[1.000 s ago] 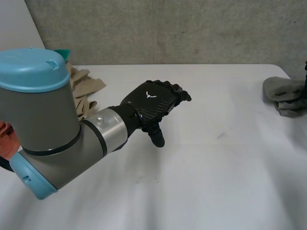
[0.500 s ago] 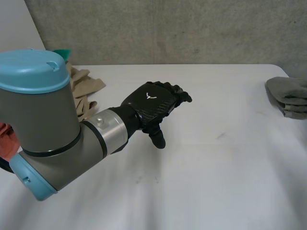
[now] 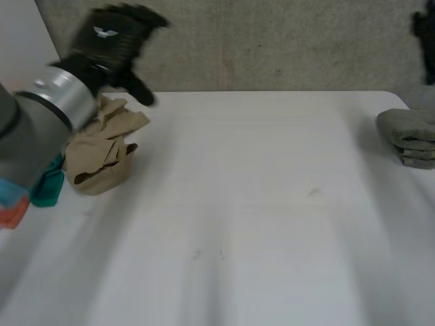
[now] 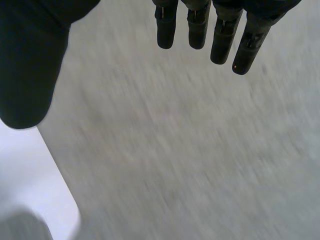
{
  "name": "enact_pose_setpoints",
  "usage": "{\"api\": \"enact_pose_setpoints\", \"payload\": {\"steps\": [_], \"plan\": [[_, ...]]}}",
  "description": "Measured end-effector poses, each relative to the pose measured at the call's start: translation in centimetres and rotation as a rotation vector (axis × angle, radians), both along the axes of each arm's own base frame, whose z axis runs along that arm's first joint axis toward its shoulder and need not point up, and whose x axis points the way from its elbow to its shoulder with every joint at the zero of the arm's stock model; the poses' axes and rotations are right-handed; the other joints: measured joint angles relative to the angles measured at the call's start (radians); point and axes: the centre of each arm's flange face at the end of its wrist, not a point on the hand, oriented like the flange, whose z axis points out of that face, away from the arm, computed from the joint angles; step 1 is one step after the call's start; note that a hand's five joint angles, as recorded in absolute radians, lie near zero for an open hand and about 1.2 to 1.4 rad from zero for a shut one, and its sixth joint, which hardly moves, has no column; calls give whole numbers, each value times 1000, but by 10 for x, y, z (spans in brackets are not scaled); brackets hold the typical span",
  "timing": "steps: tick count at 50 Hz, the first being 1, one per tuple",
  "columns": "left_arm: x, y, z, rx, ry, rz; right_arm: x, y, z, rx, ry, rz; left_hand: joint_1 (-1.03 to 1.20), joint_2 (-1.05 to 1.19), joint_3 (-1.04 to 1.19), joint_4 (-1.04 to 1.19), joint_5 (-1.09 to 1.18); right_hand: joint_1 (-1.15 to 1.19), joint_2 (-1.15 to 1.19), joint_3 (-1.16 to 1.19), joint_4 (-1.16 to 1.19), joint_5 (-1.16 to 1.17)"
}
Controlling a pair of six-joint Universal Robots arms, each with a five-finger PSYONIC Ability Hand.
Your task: Fold the laundry.
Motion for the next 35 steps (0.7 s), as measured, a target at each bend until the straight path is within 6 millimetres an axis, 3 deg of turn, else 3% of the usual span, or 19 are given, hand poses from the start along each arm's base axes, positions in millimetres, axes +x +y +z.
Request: {"api": "enact_pose_setpoints", "payload": {"steps": [6, 7, 10, 16, 20, 25, 29, 35], "plan": [[52, -63, -28, 2, -102, 180, 47, 55, -11, 75, -60, 195, -2, -6, -2, -2, 0, 0, 0, 0, 0, 0], [67, -80, -43, 16, -154, 223, 59, 72, -21, 116, -64, 246, -2, -6, -2, -2, 0, 0, 0, 0, 0, 0], [86, -105, -78, 54, -259, 270, 76, 99, -42, 191, -56, 315, -2, -6, -2, -2, 0, 0, 0, 0, 0, 0], [104, -130, -141, 125, -417, 274, 97, 133, -78, 303, -16, 389, -2, -7, -2, -2, 0, 0, 0, 0, 0, 0], [111, -136, -163, 155, -453, 255, 100, 141, -94, 351, 2, 399, -2, -7, -2, -2, 0, 0, 0, 0, 0, 0], [112, -137, -169, 166, -453, 242, 99, 142, -105, 387, 10, 394, -2, -7, -2, -2, 0, 0, 0, 0, 0, 0], [110, -133, -163, 162, -439, 244, 98, 142, -111, 403, 12, 389, -2, -5, -2, 0, 0, 0, 0, 0, 0, 0], [111, -127, -125, 109, -375, 288, 97, 142, -114, 416, 10, 387, -2, -6, -2, -1, 0, 0, 0, 0, 0, 0]]}}
